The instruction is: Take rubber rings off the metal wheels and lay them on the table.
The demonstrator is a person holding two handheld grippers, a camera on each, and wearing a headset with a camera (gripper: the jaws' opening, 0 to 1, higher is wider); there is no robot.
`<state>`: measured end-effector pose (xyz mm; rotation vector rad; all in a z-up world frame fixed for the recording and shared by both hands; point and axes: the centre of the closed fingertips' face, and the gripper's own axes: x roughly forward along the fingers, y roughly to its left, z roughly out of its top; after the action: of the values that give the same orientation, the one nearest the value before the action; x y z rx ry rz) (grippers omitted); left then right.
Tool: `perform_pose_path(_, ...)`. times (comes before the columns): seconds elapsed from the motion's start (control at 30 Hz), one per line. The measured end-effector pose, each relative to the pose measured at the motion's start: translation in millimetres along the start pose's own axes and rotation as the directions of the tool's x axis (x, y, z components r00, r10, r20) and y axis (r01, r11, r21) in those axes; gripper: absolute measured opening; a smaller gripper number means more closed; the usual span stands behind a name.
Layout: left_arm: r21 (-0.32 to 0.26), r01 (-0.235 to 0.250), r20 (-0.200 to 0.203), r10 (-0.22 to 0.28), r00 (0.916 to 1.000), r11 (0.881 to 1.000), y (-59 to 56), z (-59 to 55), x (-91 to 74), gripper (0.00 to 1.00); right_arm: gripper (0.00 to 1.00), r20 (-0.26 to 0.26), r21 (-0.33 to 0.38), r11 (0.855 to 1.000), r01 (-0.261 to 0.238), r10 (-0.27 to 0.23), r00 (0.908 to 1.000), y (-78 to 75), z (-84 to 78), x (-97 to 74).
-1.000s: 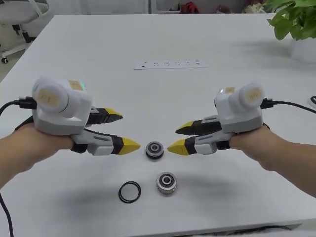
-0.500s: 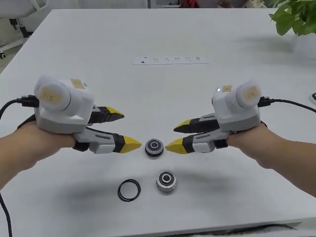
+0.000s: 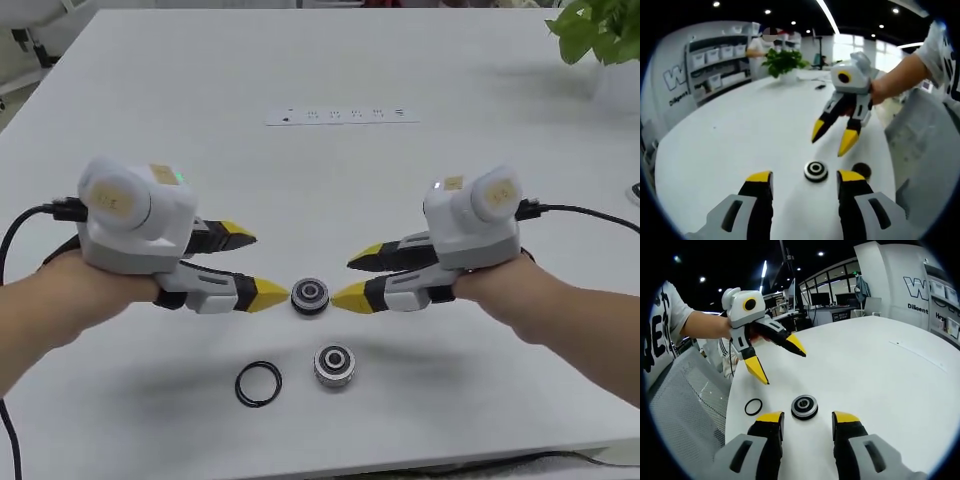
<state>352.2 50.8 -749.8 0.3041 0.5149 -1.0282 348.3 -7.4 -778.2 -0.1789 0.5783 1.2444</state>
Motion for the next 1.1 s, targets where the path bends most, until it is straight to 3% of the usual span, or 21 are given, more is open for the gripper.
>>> perform_pose_path(1.1, -0.021, 0.029, -0.003, -0.029, 0.9996, 0.999, -3.2, -5.9, 21.6, 0.43, 0.33, 0.001, 0.009, 1.0, -0.01, 0.01, 1.0, -1.4, -8.7, 13.8)
